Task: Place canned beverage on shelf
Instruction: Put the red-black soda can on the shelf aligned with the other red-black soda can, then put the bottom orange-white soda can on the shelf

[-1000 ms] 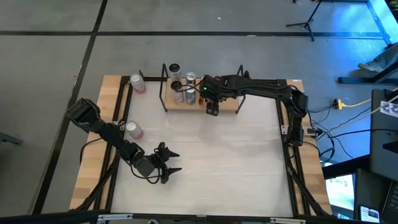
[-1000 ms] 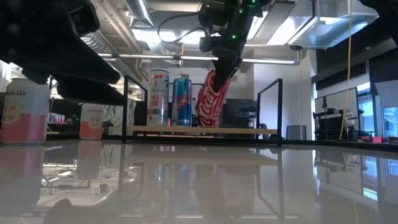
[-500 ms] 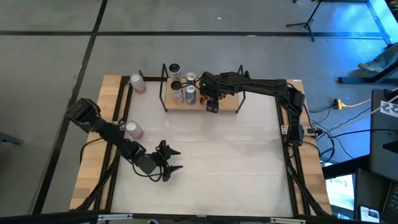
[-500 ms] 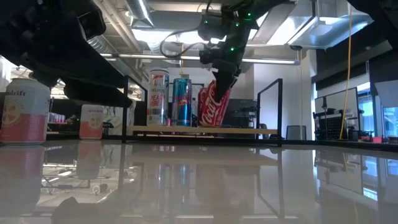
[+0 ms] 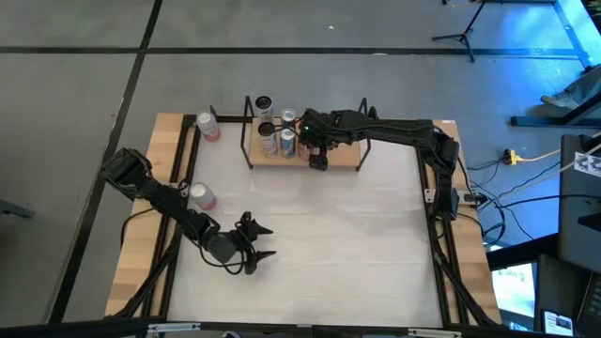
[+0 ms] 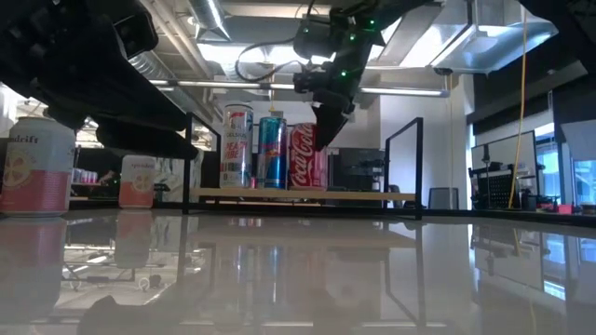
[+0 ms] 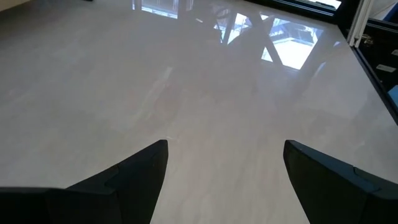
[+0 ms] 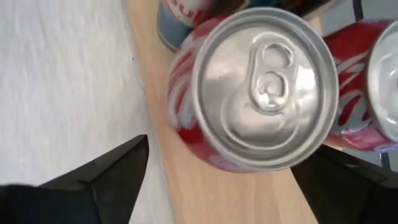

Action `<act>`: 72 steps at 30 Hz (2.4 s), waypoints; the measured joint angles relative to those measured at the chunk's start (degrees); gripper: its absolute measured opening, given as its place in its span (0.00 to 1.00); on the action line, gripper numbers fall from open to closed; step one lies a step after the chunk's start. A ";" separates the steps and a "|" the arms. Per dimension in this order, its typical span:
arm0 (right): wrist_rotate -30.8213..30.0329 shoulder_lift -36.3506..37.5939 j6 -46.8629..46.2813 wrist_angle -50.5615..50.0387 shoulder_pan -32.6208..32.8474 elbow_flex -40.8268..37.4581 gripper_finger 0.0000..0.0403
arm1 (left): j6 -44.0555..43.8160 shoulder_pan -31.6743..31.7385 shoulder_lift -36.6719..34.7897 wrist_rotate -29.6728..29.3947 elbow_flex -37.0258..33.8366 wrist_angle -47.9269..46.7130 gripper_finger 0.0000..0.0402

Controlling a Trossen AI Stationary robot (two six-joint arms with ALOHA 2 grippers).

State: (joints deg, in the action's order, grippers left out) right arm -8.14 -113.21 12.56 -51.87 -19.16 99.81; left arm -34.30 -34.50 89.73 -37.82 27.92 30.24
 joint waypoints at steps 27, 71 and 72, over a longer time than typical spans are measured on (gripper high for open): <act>-5.81 33.73 -10.87 15.26 18.07 -31.11 0.86 | 12.53 3.10 -2.67 0.73 1.98 3.97 0.77; -1.33 37.46 -6.30 68.50 29.64 -65.42 0.86 | -43.21 24.16 -26.63 22.38 30.73 -120.28 0.77; -1.33 37.46 -6.30 68.50 29.64 -65.42 0.86 | -42.53 24.93 -26.85 22.42 29.92 -120.23 0.77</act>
State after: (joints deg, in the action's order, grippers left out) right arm -9.47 -75.75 6.26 16.62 10.48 34.39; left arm -76.83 -9.57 62.88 -15.41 57.85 -89.99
